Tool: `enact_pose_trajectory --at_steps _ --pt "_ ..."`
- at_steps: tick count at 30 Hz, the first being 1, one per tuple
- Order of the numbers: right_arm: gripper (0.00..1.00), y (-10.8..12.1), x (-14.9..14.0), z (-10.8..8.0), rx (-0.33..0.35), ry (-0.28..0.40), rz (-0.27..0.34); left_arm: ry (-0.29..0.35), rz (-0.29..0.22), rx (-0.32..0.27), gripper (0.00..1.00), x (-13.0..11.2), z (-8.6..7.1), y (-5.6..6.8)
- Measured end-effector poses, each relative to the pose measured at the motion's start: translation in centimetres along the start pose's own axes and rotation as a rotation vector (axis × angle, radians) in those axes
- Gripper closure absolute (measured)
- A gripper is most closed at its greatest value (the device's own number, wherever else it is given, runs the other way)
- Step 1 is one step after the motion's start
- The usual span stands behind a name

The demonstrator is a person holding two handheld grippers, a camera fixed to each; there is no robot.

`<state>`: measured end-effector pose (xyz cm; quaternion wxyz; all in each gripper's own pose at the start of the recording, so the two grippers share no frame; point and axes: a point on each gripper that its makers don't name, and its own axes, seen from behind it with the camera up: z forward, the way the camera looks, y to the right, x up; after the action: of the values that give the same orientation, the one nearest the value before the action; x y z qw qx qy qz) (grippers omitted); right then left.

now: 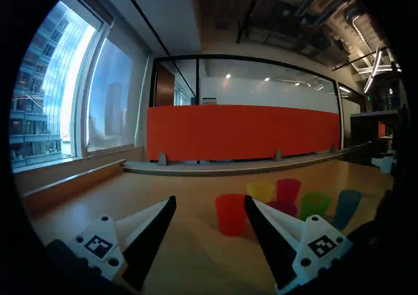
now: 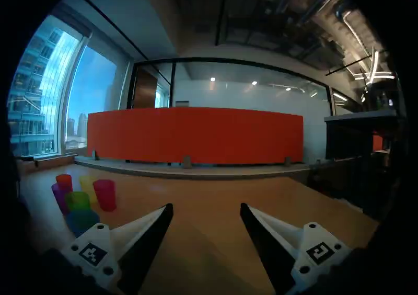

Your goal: Pour water

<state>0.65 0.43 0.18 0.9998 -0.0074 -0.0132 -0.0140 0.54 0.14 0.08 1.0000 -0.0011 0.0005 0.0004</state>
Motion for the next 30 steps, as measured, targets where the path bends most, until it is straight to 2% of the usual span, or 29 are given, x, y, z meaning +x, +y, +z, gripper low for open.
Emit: enact_pose_trajectory --at_steps 11,17,23,30 --pt "0.01 -0.3 5.8 0.4 0.036 -0.031 -0.007 0.000 -0.030 -0.049 0.03 6.8 1.7 1.1" --pt "0.01 -0.5 9.4 0.9 0.058 -0.042 -0.008 -0.031 -0.021 -0.044 0.03 9.6 2.8 0.5" --pt "0.01 -0.8 12.9 1.6 0.074 -0.043 -0.010 -0.031 0.008 -0.040 0.03 13.4 3.7 0.0" --pt "0.01 -1.5 16.2 1.8 0.112 -0.046 -0.004 -0.047 -0.010 -0.065 0.03 16.8 4.3 0.2"
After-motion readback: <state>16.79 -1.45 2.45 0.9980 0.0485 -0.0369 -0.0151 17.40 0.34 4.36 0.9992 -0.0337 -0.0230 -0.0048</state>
